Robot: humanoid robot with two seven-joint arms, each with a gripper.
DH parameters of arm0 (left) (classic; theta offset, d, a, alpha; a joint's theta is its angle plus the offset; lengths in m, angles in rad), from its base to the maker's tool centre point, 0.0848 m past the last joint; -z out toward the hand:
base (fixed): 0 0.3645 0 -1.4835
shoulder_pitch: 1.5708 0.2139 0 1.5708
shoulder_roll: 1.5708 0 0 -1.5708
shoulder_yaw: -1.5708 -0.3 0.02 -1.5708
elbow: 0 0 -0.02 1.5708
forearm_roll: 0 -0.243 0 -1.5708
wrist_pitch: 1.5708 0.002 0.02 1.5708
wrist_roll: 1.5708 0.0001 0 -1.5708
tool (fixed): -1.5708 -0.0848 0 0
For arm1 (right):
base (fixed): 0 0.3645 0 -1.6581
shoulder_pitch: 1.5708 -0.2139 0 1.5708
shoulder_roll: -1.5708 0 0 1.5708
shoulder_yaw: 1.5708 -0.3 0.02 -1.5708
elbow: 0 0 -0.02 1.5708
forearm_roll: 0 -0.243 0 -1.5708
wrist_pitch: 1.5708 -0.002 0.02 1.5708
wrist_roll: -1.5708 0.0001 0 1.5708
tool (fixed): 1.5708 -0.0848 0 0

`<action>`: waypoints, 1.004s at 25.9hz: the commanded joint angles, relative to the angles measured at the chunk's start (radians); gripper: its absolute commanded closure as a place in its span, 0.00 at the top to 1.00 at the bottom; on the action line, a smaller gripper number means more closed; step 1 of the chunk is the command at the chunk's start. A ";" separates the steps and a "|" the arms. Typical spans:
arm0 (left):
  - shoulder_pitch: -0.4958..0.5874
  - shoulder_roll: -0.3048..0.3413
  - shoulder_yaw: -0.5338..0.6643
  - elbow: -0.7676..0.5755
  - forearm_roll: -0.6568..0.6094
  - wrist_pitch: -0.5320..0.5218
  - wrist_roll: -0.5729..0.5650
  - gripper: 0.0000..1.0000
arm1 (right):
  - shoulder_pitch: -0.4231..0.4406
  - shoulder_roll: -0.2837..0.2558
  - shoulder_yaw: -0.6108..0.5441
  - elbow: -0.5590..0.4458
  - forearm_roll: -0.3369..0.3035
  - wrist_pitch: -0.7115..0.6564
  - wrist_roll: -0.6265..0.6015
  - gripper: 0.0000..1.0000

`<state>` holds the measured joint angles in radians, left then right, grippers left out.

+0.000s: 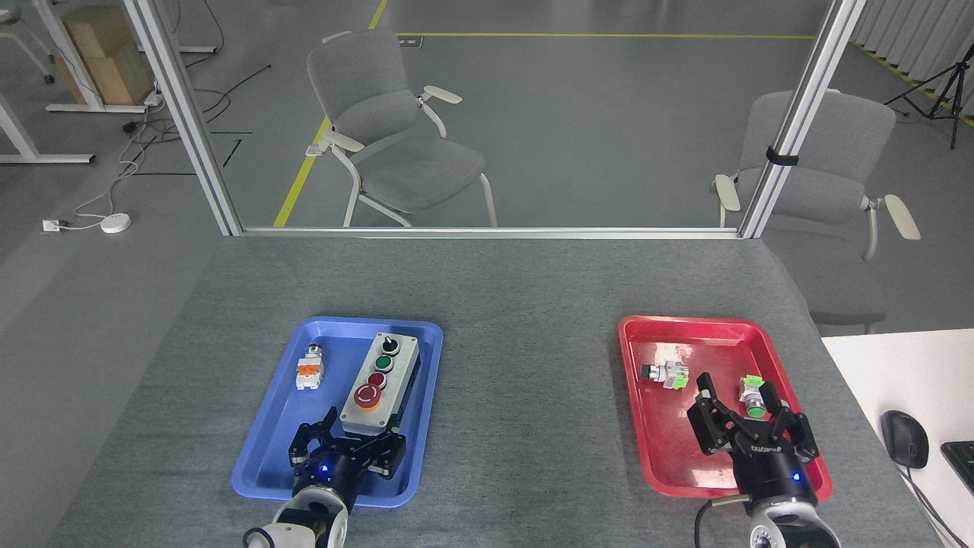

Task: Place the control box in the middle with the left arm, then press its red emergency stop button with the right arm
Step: 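Close the left gripper on the grey control box, then drag the control box with the left gripper out of the blue tray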

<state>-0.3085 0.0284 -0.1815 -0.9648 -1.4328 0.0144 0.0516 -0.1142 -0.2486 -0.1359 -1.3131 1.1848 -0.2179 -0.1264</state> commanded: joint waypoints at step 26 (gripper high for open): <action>-0.146 -0.035 -0.001 0.136 0.040 -0.053 0.024 0.00 | 0.007 -0.009 0.001 0.000 -0.002 0.000 0.001 1.00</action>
<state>-0.4490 -0.0105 -0.1849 -0.8014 -1.4202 -0.0293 0.0661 -0.1100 -0.2570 -0.1350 -1.3131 1.1827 -0.2179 -0.1257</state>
